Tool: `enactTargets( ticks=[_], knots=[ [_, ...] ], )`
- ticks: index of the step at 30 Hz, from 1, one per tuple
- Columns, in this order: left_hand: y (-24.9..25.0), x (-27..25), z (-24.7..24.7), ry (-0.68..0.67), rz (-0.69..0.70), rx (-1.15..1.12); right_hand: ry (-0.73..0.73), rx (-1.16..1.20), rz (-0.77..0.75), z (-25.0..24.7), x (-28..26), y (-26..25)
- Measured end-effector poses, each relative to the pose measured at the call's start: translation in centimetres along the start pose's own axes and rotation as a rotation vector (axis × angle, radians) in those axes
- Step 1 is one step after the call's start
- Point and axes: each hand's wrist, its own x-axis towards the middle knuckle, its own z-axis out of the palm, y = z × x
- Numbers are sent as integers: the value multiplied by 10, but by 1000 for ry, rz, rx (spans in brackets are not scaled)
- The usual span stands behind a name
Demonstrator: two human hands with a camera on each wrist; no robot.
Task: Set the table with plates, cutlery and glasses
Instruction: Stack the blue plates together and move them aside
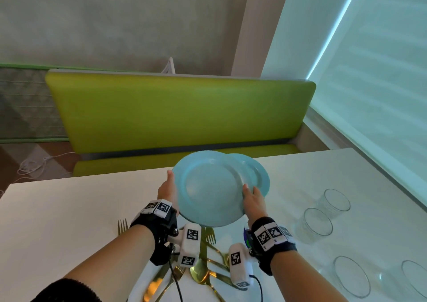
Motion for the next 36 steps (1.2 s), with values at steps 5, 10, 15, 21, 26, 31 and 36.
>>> enactTargets(
  ticks=[5, 10, 15, 21, 26, 31, 36],
  knots=[
    [5, 10, 4, 58, 25, 78, -191, -77, 68, -18, 22, -18],
    [12, 23, 2, 114, 49, 195, -40, -246, 126, -50, 82, -7],
    [12, 38, -1, 144, 22, 156, -15, -420, 202, -61, 111, 3],
    [8, 53, 0, 147, 9, 97, -4, -245, 280, -45, 128, 16],
    [3, 59, 3, 141, -22, 44, 28, -174, 320, -41, 127, 12],
    [2, 59, 6, 135, -40, 46, 90, -76, 238, -39, 117, 0],
    [3, 51, 13, 140, -30, 65, 120, 27, 123, -38, 120, -1]
  ],
)
